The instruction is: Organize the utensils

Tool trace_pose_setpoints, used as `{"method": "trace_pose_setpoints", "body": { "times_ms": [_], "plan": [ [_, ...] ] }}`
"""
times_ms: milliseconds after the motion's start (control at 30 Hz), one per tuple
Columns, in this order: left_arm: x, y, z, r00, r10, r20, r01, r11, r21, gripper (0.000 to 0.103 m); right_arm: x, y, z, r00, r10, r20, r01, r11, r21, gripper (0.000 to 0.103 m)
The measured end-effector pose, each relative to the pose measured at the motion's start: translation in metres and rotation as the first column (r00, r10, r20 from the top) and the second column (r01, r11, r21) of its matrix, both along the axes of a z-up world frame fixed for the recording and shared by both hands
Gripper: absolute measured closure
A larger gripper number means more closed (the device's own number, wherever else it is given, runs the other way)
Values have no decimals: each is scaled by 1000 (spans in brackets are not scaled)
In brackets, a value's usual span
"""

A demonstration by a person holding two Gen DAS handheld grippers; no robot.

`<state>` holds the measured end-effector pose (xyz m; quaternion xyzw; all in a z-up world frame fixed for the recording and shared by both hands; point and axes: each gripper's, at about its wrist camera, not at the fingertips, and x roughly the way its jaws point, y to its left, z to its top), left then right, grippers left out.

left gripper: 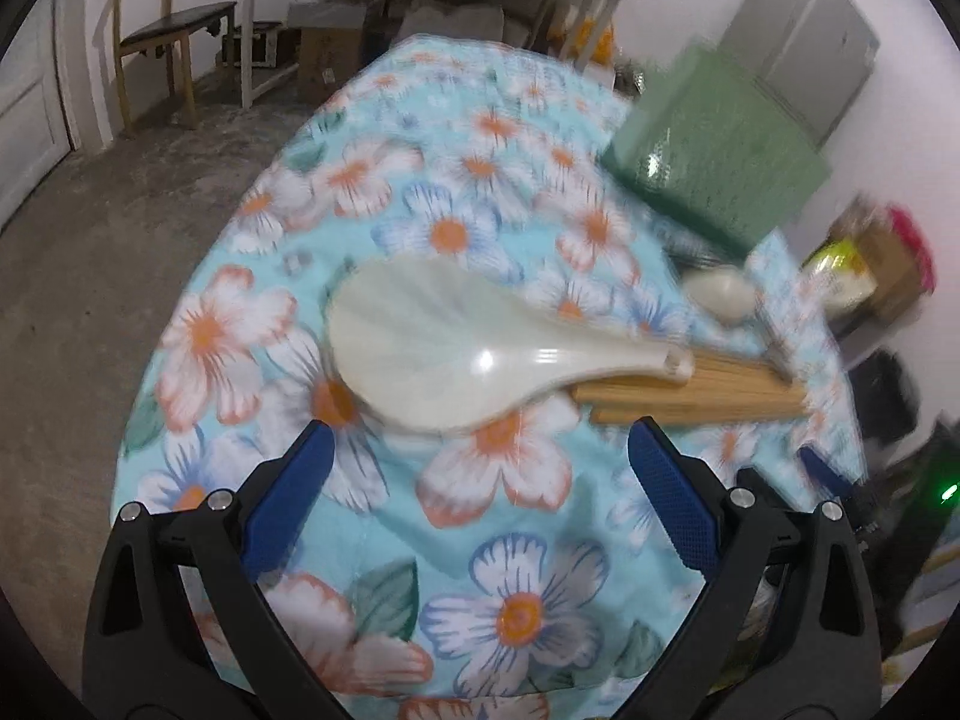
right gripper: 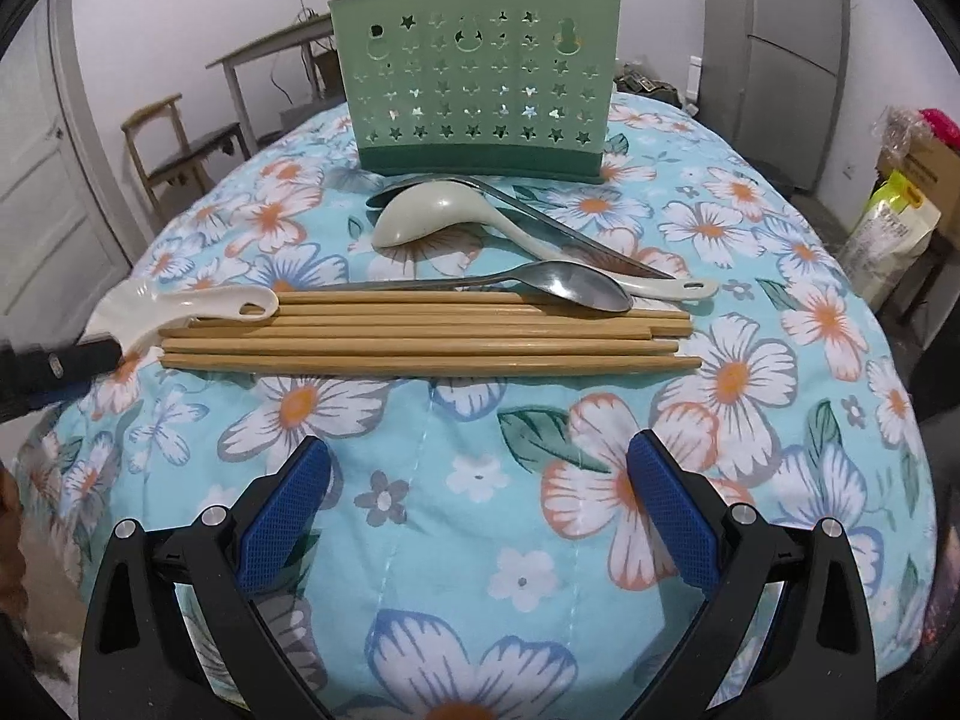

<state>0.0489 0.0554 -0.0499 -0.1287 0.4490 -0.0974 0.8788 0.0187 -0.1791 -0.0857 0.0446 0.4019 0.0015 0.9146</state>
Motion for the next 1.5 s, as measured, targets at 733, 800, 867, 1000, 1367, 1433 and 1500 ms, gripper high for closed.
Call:
{"method": "trace_pose_setpoints", "body": {
  "times_ms": [733,800,867,1000,1367,1433,1500],
  "plan": [
    [27,45,-23,994,76,-78,-101,916,-388,59,-2,-5,0,1000,8,20,-9,999,47,6],
    [27,42,-25,995,81,-65,-100,918,-385,59,-2,-6,0,1000,6,22,-8,998,58,6],
    [26,39,-25,996,75,-52,-89,926,-366,59,-3,-9,0,1000,6,29,-9,997,80,6],
    [24,31,-23,997,75,-23,-78,942,-325,68,-4,-14,1,999,0,41,-5,992,122,6],
    [19,37,-18,999,32,37,-19,948,-317,94,1,-25,18,1000,26,15,-28,989,143,11],
    [19,42,-16,998,36,48,-19,946,-322,95,5,-32,26,999,13,32,-17,990,142,17],
    [20,45,-16,998,42,55,-22,947,-322,95,10,-36,33,999,8,41,-13,992,127,26]
  ]
}}
